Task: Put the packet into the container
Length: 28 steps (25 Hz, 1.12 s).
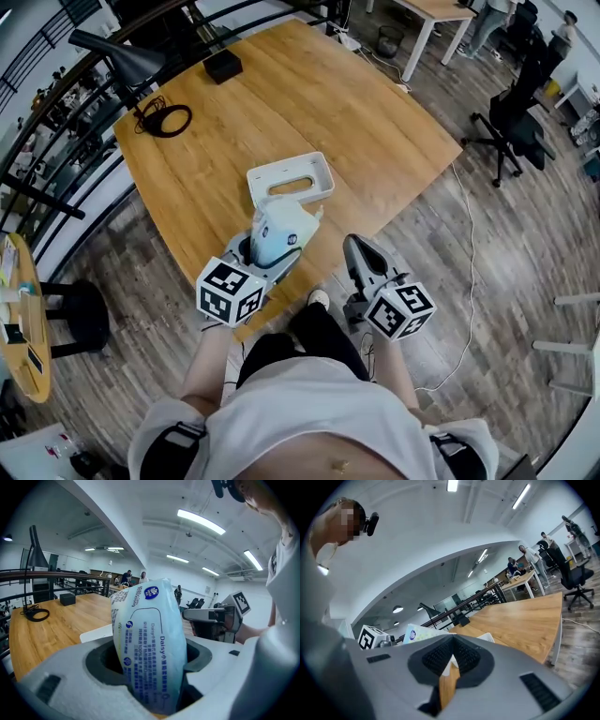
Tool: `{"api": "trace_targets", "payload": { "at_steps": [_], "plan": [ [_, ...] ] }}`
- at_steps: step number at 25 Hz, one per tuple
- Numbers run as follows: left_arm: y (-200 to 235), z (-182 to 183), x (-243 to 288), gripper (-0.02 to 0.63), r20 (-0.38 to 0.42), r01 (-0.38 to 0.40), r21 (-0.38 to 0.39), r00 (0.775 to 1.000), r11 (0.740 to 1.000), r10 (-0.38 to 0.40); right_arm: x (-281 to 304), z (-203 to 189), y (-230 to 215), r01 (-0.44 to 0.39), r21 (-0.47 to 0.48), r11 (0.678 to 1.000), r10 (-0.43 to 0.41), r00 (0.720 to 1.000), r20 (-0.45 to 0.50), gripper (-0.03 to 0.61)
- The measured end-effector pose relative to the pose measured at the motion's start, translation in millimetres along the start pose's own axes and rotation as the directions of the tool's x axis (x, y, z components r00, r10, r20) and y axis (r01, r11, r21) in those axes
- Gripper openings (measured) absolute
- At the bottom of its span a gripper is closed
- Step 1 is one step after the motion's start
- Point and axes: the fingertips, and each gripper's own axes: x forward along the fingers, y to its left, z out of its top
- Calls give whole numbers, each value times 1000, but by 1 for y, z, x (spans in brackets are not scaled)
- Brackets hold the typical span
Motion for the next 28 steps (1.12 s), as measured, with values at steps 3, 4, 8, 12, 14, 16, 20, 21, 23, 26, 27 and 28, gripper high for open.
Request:
{"api": "trace_targets", "payload": {
  "at_steps": [3,4,8,12,14,16,20,21,23,26,27,28],
  "plan": [
    [8,13,21,302,-9,-19,0,1000,1000,19,14,17,-18,-29,2,1000,29,1000,-10,11],
    [11,17,25,302,-12,-26,-1,1000,1000,26,17,20,-23,-38,5,999,38,999,-17,11],
    [28,30,37,302,-26,-41,11,999,999,42,34,24,-39,-62,16,998,63,997,-45,11],
    [47,37,47,302,-74,-25,47,997,999,29,55,22,-47,-79,22,997,80,994,-70,11],
    [59,38,51,302,-111,-17,90,993,996,27,65,24,-48,-87,21,996,88,993,-75,11],
    [71,42,56,302,-151,-9,140,988,990,30,72,26,-49,-92,22,996,93,992,-79,11],
    [90,45,69,302,-231,15,234,972,972,41,84,26,-51,-90,35,995,93,991,-96,11],
    [93,45,72,302,-247,26,252,968,967,38,87,25,-51,-88,38,995,92,991,-102,11],
    [98,43,79,302,-274,54,277,961,959,25,93,22,-51,-86,43,995,90,990,-113,11],
    [103,38,88,302,-319,96,303,948,948,6,102,19,-53,-78,46,996,83,989,-120,11],
    [106,35,90,302,-336,108,309,942,945,2,105,18,-55,-74,48,996,79,990,-119,11],
    [108,30,92,302,-351,119,313,936,942,-1,108,17,-56,-69,49,996,75,990,-118,11]
  ]
}}
